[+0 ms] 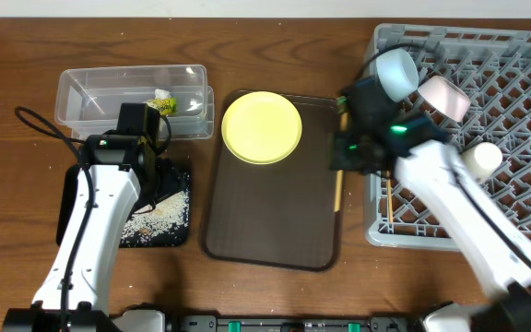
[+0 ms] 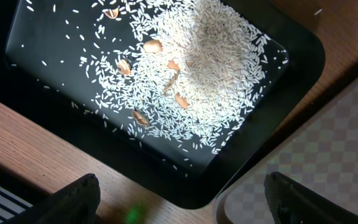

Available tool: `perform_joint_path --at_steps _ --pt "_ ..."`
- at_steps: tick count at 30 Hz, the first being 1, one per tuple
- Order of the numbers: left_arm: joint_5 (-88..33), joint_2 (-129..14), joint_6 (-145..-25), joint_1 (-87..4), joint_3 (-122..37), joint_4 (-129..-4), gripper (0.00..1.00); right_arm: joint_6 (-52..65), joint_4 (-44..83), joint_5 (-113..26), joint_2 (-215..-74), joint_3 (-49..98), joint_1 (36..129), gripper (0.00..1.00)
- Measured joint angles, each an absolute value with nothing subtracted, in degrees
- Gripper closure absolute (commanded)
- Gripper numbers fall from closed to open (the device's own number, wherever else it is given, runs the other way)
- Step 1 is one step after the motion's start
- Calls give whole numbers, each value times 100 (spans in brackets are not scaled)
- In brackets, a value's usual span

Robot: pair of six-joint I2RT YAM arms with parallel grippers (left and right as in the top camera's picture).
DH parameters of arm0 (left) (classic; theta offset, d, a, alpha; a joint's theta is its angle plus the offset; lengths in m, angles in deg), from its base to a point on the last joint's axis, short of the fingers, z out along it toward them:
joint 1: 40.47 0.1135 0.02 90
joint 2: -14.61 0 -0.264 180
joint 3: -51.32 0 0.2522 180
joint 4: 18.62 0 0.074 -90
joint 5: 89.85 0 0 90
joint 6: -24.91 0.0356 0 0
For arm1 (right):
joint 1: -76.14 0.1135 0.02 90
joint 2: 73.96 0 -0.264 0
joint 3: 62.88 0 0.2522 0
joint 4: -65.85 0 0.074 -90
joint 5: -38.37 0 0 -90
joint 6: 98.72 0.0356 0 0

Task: Sort waste into correct bins and load items into the dishwasher rack
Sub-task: 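Grasp the second chopstick with the right gripper and rack it, then move the right gripper to the yellow plate and grasp its edge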

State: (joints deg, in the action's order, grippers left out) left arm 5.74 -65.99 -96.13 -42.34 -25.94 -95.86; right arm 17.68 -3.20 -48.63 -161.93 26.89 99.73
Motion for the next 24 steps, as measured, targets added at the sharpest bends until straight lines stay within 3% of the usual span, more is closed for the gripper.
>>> perform_joint_path --at_steps 14,16,19,24 --pt "574 -6599 -9613 -4234 -2594 -9586 13 587 -958 -5556 -16197 2689 8655 93" --pt "574 -6599 -9613 -4234 -2594 -9584 13 506 -956 -5564 -16394 2689 8647 89" --pt "574 -6599 -9613 -4234 -2594 -9584 13 421 -890 -5578 -16656 2689 8647 73" --pt "574 -6599 -9613 -4234 -2594 -9584 12 358 -702 -5606 -16748 2686 8647 67"
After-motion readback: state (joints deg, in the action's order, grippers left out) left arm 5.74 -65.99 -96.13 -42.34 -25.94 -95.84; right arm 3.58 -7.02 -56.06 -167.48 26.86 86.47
